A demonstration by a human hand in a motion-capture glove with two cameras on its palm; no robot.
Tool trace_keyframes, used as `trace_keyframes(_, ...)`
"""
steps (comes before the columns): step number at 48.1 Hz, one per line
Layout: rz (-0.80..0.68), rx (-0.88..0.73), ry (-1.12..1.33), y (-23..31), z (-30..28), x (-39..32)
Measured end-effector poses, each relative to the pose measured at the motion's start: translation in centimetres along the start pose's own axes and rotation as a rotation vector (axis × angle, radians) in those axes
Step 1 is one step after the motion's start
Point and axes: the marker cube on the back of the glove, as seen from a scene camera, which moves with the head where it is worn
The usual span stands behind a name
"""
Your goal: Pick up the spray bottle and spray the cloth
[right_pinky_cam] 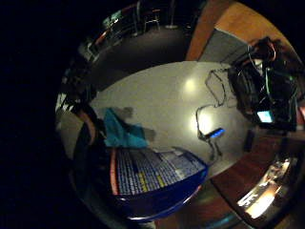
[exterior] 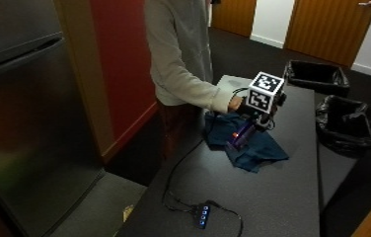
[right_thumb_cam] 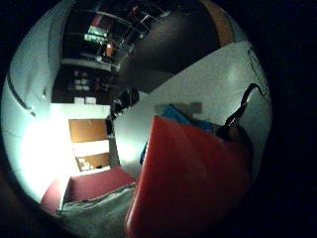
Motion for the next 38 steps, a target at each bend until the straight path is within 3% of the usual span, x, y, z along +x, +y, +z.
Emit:
trace_keyframes(16, -0.216, -0.155, 0.408, 3.8, -1.9, -7.8)
trace_keyframes(21, -0.185, -0.135, 0.617, 4.3, -1.6, -8.3)
trace_keyframes(28, -0.454, -0.243, 0.589, 6.9, 0.0, -10.9)
trace_keyframes(31, -0.429, -0.239, 0.621, 7.7, 1.5, -12.3)
trace_keyframes(36, -0.208, -0.175, 0.678, 7.9, 3.8, -14.2)
trace_keyframes(38, -0.248, -0.192, 0.692, 8.6, 4.7, -14.8)
